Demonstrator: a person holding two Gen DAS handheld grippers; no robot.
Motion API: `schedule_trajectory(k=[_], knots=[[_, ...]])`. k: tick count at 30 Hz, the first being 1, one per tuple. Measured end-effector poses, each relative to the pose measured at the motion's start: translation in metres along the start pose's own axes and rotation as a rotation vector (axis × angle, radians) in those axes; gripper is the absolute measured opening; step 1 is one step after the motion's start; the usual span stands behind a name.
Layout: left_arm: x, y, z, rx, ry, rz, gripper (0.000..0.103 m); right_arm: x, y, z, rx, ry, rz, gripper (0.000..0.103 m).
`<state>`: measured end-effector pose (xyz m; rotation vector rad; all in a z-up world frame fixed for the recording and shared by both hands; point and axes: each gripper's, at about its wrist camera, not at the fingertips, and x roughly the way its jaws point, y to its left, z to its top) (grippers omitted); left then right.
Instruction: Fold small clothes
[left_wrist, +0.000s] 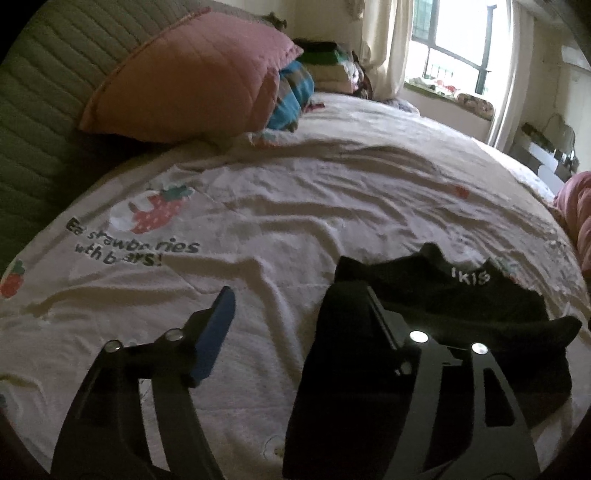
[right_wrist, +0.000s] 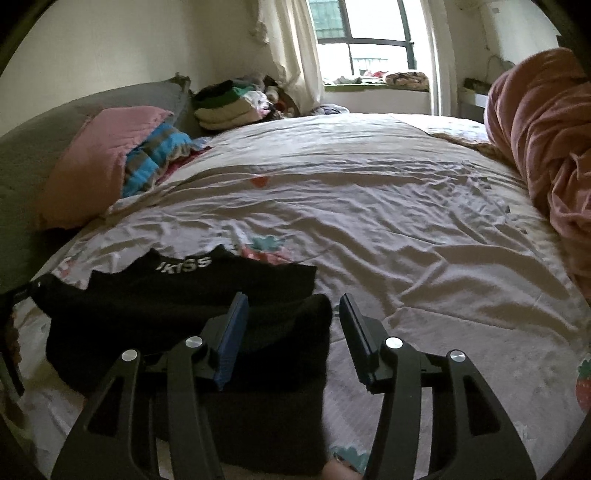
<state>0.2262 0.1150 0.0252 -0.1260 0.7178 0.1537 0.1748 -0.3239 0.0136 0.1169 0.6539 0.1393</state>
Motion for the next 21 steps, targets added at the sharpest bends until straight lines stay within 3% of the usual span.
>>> schedule_trajectory(k=[3, 6, 16, 17, 20, 21], knots=[[-0.008, -0.002, 0.000, 0.011, -0.024, -0.005, 0.065, -0.005, 0.011, -0.005, -0.024, 0.013, 0.028, 0.050], [-0.016, -0.001, 0.000, 0.008, -0.049, -0.022, 0.073, -0.006, 0.024, -0.012, -0.055, 0.036, 0.048, 0.050], [-0.027, 0.021, -0.004, -0.022, -0.048, -0.021, 0.073, 0.004, 0.053, -0.038, -0.141, 0.129, 0.078, 0.045], [-0.029, 0.018, -0.007, -0.009, -0.038, -0.036, 0.071, 0.004, 0.054, -0.039, -0.146, 0.136, 0.080, 0.043], [-0.029, 0.005, -0.016, 0.035, 0.005, -0.084, 0.051, 0.008, 0.057, -0.043, -0.160, 0.162, 0.081, 0.032], [-0.027, -0.001, -0.020, 0.053, 0.022, -0.099, 0.040, 0.009, 0.058, -0.045, -0.164, 0.171, 0.080, 0.030]])
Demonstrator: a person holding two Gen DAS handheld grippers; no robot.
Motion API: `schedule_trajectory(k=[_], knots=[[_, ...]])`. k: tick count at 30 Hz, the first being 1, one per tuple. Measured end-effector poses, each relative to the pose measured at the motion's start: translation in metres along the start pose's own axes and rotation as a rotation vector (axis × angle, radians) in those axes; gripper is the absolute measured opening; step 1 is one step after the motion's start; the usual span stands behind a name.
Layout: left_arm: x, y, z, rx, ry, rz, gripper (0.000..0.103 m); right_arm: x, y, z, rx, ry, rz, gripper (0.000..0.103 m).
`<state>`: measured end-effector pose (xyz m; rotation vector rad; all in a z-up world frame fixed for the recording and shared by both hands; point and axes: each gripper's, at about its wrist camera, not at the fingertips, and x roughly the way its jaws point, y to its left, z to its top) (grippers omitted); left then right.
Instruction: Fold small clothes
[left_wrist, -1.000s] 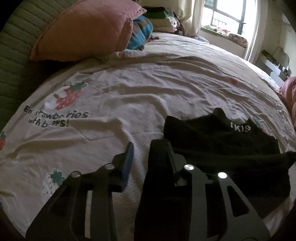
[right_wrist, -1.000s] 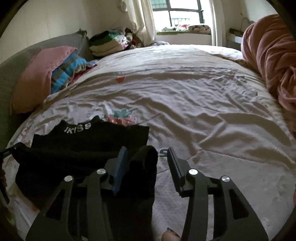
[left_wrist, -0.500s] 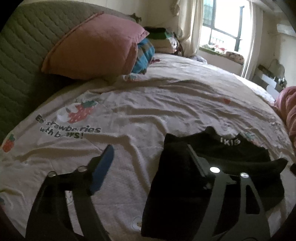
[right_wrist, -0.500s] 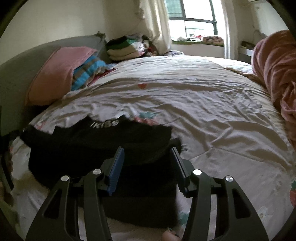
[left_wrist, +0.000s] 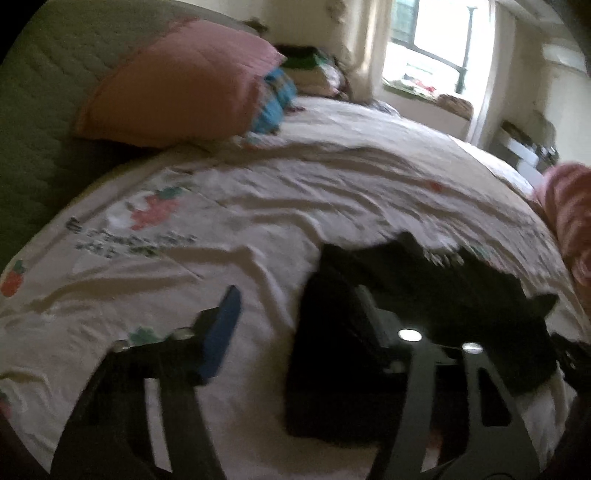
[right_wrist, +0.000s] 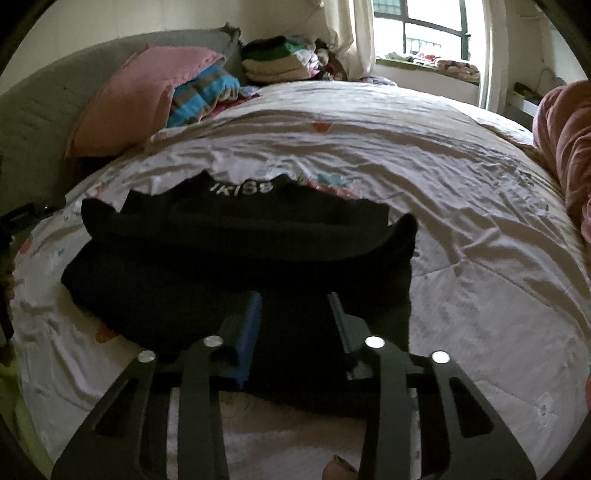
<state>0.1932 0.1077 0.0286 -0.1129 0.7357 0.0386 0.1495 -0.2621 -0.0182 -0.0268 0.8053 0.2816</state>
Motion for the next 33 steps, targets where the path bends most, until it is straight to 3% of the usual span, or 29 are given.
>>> schedule_trajectory(k=[4, 6, 10, 18, 26, 29, 30, 33], knots=[[0.025, -0.030, -0.024, 0.101, 0.121, 0.004, 0.008, 0.013, 0.001, -0.003, -0.008, 0.053, -0.025, 0.028], [0.043, -0.038, -0.038, 0.125, 0.191, 0.009, 0.005, 0.020, -0.001, -0.003, 0.000, 0.079, -0.032, 0.028], [0.055, -0.050, -0.046, 0.175, 0.191, 0.054, 0.005, 0.041, -0.008, -0.002, 0.009, 0.109, -0.049, 0.027], [0.082, -0.057, -0.023, 0.187, 0.190, 0.055, 0.005, 0.070, -0.015, 0.025, 0.000, 0.076, -0.067, 0.026], [0.104, -0.050, 0.014, 0.057, 0.160, 0.002, 0.007, 0.094, -0.033, 0.061, 0.093, 0.055, -0.069, 0.026], [0.101, -0.038, 0.023, -0.010, 0.112, -0.003, 0.019, 0.098, -0.043, 0.070, 0.116, 0.039, -0.101, 0.024], [0.098, -0.031, 0.025, -0.035, 0.086, 0.004, 0.029, 0.098, -0.047, 0.072, 0.124, 0.031, -0.111, 0.024], [0.087, -0.010, 0.029, -0.098, 0.042, 0.005, 0.035, 0.094, -0.060, 0.075, 0.145, 0.017, -0.152, 0.026]])
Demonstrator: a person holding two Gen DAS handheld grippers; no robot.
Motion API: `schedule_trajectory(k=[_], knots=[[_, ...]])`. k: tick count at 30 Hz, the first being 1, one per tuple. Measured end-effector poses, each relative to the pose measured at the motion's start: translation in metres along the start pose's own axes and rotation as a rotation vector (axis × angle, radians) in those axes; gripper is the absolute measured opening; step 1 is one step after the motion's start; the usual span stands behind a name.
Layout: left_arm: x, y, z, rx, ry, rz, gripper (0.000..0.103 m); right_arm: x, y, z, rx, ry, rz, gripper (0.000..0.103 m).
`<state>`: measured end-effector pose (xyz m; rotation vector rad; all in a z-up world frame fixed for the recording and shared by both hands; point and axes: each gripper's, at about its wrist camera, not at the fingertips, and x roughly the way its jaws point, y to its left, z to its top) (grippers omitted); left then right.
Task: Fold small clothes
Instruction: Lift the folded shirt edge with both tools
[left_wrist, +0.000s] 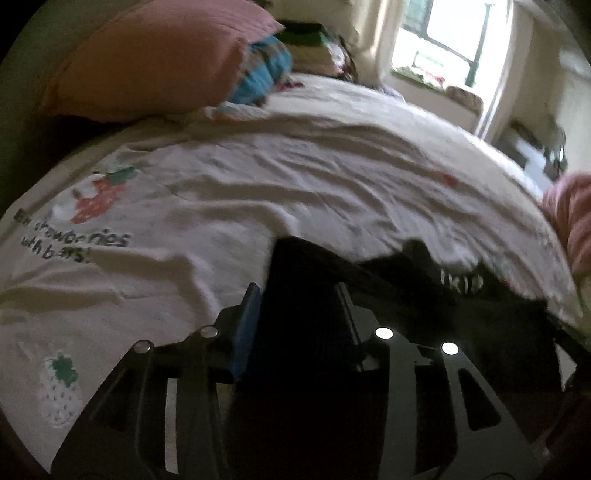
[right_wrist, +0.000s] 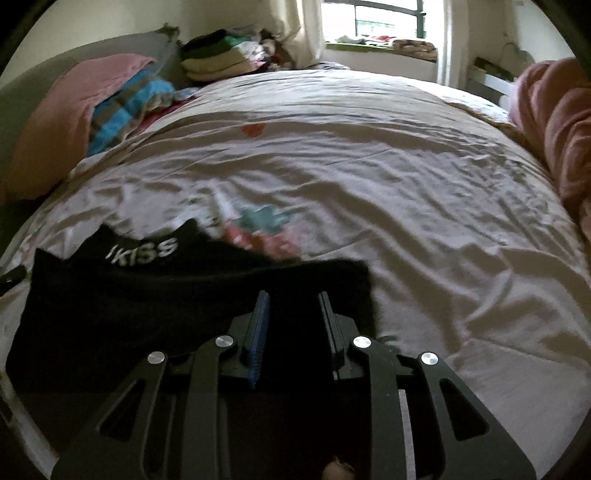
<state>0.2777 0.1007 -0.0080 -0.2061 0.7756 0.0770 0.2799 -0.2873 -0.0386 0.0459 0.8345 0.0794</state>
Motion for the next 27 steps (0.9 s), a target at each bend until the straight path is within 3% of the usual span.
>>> schedule_trajectory(k=[4, 6, 9, 12, 14, 15, 16, 17, 18, 22, 27], knots=[[0.000, 0.020, 0.001, -0.025, 0.007, 0.015, 0.048, -0.007, -0.012, -0.002, 0.006, -0.016, -0.049, 0.039], [0.006, 0.027, -0.002, -0.035, 0.035, 0.010, 0.052, -0.005, -0.017, -0.004, 0.011, -0.001, -0.058, 0.052], [0.018, 0.029, -0.005, -0.035, 0.088, -0.048, 0.066, 0.000, -0.022, -0.006, 0.016, 0.027, -0.059, 0.052], [0.028, 0.021, -0.010, 0.000, 0.120, -0.093, 0.068, 0.005, -0.026, -0.007, 0.023, 0.039, -0.023, 0.047], [0.032, 0.015, -0.013, 0.032, 0.120, -0.084, 0.060, 0.008, -0.027, -0.009, 0.032, 0.045, 0.005, 0.035], [0.032, 0.012, -0.014, 0.048, 0.118, -0.085, 0.039, 0.009, -0.028, -0.010, 0.037, 0.047, 0.016, 0.031], [0.033, 0.010, -0.015, 0.058, 0.116, -0.089, 0.019, 0.008, -0.028, -0.010, 0.039, 0.041, 0.026, 0.021], [0.032, 0.008, -0.016, 0.064, 0.112, -0.089, 0.013, 0.006, -0.027, -0.011, 0.033, 0.032, 0.029, 0.011], [0.031, 0.006, -0.017, 0.075, 0.102, -0.087, 0.006, 0.003, -0.025, -0.011, 0.025, 0.022, 0.023, 0.009], [0.016, 0.002, -0.013, 0.123, 0.031, -0.064, 0.002, -0.019, -0.022, -0.010, -0.003, -0.060, 0.008, 0.008], [-0.009, -0.004, 0.004, 0.162, -0.086, -0.019, 0.002, -0.040, -0.036, 0.002, 0.050, -0.164, 0.019, 0.008]])
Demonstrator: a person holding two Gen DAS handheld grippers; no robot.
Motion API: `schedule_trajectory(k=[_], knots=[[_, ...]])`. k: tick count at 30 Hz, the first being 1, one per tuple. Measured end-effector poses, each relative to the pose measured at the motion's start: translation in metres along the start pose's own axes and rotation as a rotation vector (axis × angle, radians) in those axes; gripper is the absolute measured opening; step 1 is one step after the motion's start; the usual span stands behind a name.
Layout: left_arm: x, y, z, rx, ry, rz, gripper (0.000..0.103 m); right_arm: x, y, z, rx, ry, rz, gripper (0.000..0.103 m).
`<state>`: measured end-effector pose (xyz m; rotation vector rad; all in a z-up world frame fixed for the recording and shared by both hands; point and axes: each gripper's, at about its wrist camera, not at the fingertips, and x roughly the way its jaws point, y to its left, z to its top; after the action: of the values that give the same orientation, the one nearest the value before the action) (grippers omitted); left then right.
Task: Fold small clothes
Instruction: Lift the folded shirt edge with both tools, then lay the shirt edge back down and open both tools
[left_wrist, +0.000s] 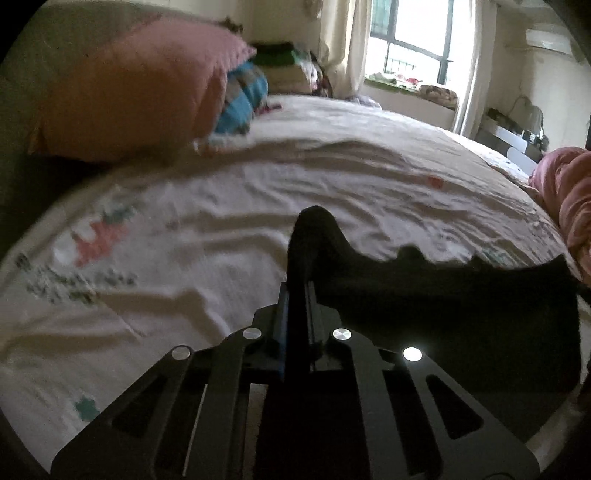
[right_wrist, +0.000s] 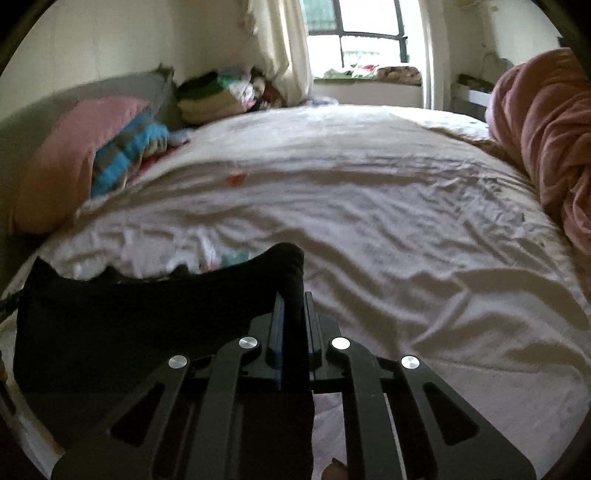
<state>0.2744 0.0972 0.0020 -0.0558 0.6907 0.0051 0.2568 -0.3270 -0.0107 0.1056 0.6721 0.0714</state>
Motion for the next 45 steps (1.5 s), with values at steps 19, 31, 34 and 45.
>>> schedule_trajectory(k=[19, 31, 34, 45], knots=[[0.023, 0.014, -0.024, -0.011, 0.117, 0.069, 0.034, 0.014, 0.017, -0.038, -0.107, 0.110, -0.145, 0.049], [-0.012, 0.009, -0.031, -0.010, 0.104, 0.066, 0.047, -0.042, 0.059, -0.062, -0.199, 0.094, 0.005, 0.058], [-0.019, 0.002, -0.035, 0.004, 0.108, 0.061, 0.054, -0.049, 0.067, -0.069, -0.209, 0.117, 0.029, 0.058], [-0.020, -0.006, -0.067, 0.065, 0.222, 0.082, 0.065, -0.057, 0.069, -0.095, -0.194, 0.210, 0.065, 0.060]])
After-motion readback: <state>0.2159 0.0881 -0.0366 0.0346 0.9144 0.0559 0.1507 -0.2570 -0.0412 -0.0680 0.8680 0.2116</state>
